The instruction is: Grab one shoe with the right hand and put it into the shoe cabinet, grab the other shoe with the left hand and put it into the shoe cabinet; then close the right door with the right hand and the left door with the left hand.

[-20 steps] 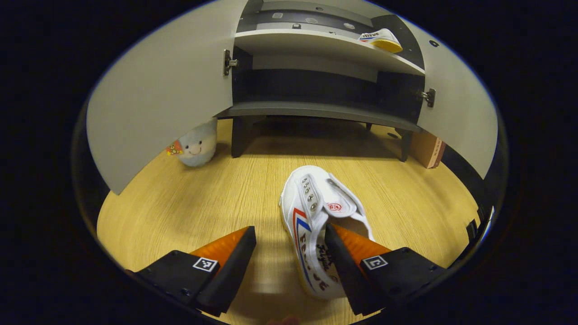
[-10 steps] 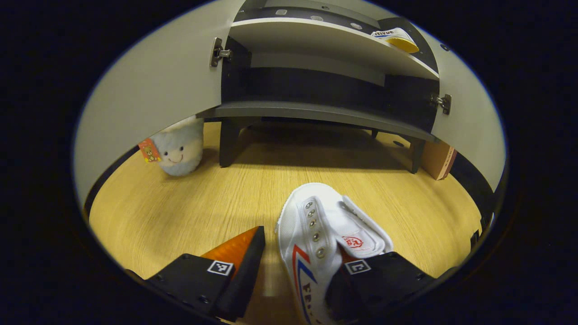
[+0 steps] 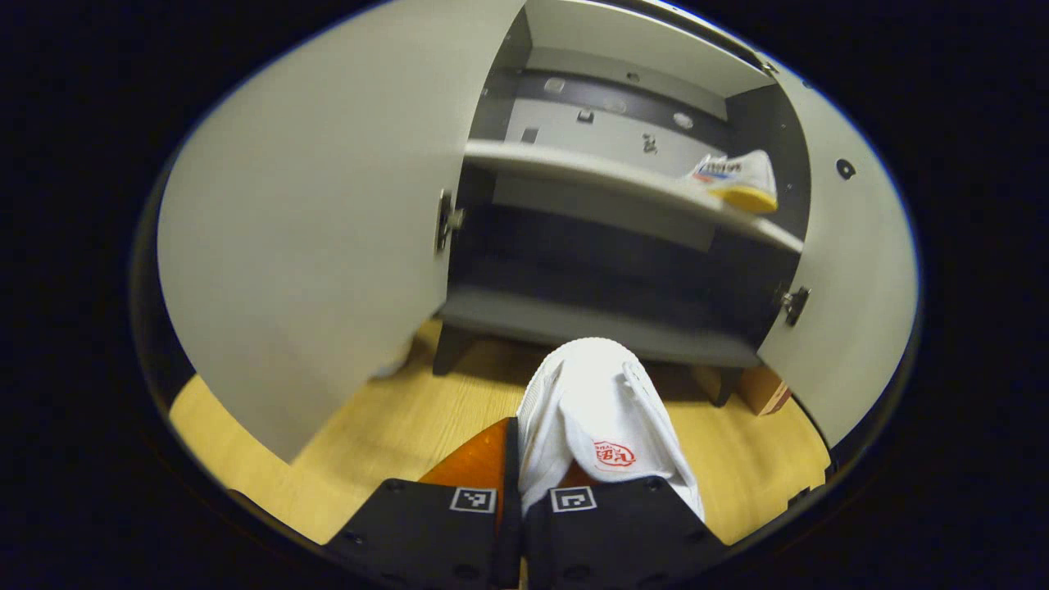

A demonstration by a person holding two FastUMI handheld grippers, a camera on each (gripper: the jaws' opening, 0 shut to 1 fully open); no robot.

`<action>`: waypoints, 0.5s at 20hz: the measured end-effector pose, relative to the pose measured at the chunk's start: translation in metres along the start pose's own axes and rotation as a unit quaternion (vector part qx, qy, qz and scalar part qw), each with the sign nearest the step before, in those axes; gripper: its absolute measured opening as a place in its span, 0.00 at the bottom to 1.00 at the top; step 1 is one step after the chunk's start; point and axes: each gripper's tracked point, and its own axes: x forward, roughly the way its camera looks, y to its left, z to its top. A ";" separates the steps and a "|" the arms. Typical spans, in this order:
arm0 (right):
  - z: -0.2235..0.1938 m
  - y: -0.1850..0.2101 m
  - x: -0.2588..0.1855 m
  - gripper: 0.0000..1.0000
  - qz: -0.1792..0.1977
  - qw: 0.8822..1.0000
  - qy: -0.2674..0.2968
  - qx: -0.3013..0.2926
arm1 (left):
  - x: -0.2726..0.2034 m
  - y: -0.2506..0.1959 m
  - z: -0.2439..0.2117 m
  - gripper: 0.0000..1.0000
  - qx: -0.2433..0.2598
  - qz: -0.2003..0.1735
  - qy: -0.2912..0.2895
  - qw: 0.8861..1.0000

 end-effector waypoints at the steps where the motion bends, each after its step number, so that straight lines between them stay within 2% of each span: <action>1: 0.000 0.002 0.001 0.93 0.002 1.000 -0.001 0.003 | -0.009 -0.008 0.036 0.10 0.001 -0.010 -0.025 1.000; 4: 0.001 0.004 0.001 0.93 0.006 1.000 -0.002 0.010 | -0.013 -0.030 0.132 0.10 0.017 -0.015 -0.071 0.997; 6: 0.003 0.006 -0.001 0.93 0.008 1.000 -0.005 0.011 | 0.000 -0.042 0.175 0.10 0.014 -0.021 -0.095 0.995; 10: 0.010 0.007 -0.008 0.93 0.010 1.000 -0.011 0.015 | 0.064 -0.059 0.250 0.10 0.029 -0.014 -0.116 0.993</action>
